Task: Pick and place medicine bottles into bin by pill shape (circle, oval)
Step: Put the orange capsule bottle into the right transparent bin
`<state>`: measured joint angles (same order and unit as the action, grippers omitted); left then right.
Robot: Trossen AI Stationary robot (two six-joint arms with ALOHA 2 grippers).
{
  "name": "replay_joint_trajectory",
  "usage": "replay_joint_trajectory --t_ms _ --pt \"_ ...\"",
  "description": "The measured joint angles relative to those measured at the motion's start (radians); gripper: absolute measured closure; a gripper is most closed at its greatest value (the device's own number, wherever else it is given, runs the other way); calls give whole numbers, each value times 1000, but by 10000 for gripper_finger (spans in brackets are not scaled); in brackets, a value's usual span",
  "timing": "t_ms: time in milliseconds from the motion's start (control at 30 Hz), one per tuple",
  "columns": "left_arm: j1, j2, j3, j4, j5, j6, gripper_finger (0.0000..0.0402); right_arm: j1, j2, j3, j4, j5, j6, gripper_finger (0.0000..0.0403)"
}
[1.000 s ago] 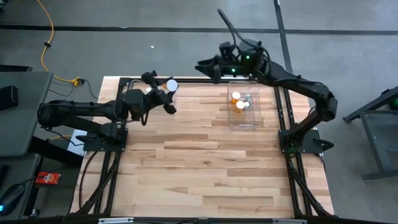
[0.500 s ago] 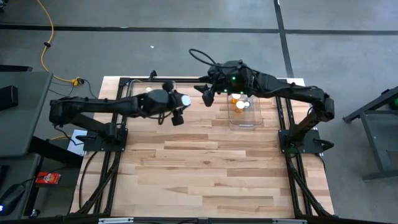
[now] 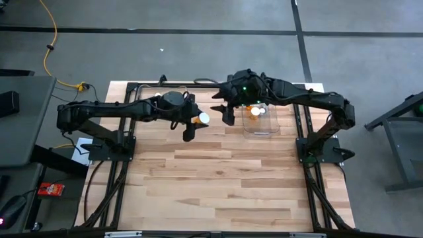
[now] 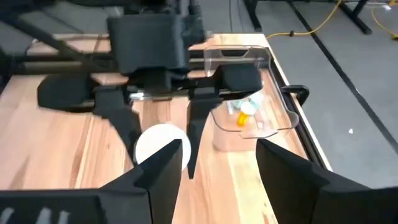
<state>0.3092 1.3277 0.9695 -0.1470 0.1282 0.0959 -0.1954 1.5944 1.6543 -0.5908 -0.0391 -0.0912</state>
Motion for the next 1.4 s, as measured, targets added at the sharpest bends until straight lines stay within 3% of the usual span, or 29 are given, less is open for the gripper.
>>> replay_joint_trajectory --t_ms 133,433,600,867,1133,1400 --pt "-1 0 0 1 -11 3 216 16 0 0 -32 -3 -45 187" --pt "0 0 0 14 -64 69 216 67 31 0 -40 -17 -27 80" --pt "0 0 0 38 -47 98 216 90 76 0 -40 -14 -40 51" --pt "-1 0 0 40 10 98 216 94 111 0 -3 23 -15 57" --pt "0 0 0 44 3 98 216 102 114 0 10 18 -107 87" --pt "0 0 -1 47 2 98 216 101 114 0 5 17 -101 109"
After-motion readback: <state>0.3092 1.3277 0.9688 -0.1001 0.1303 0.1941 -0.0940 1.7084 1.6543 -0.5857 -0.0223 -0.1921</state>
